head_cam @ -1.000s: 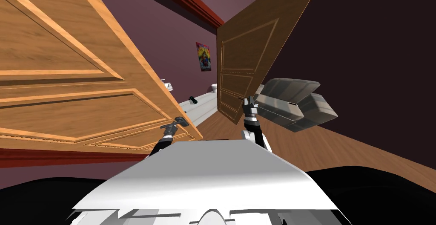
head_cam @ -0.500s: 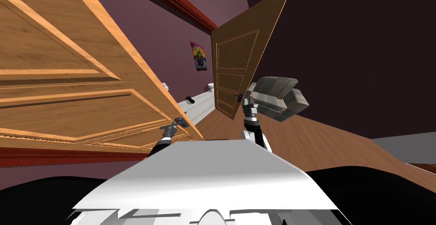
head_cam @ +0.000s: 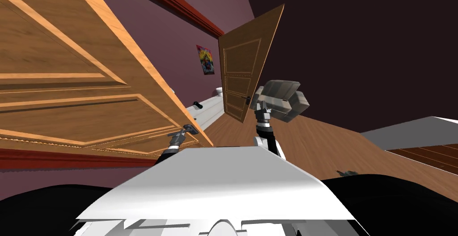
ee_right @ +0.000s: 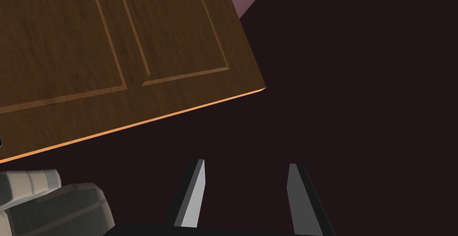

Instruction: Pull the door open

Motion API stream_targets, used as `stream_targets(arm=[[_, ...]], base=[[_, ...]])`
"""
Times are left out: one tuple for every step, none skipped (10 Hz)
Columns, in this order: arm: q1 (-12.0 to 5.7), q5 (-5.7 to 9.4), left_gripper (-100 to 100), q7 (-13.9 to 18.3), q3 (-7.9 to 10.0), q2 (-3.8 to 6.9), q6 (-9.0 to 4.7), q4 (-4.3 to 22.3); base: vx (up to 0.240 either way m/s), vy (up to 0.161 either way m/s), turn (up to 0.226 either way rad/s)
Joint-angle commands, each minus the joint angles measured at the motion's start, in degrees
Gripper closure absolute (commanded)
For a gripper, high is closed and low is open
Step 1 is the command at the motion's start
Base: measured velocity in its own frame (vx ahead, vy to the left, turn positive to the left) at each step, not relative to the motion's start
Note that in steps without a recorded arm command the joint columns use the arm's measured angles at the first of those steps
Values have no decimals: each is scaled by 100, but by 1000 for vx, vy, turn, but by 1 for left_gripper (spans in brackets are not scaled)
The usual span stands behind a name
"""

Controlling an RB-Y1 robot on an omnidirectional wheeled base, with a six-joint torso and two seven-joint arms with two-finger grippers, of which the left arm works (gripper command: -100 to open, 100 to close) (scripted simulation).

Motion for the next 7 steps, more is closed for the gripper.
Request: stream_targets(arm=[[54, 5, 100, 64, -43, 83, -112, 26], [92, 8, 100, 101, -69, 138, -181, 38], [131, 12, 100, 138, -96, 194, -252, 51], [169, 16, 100, 175, -123, 249, -321, 63], [205, 19, 100, 210, -148, 301, -386, 75], [236, 22, 100, 240, -169, 346, -443, 85], [271, 25, 100, 275, -193, 396, -507, 96]], base=[[-207, 30, -138], [-217, 29, -130], [-215, 40, -147], [-201, 17, -145], [-187, 35, -118], [-231, 31, -124], [-224, 15, -129]])
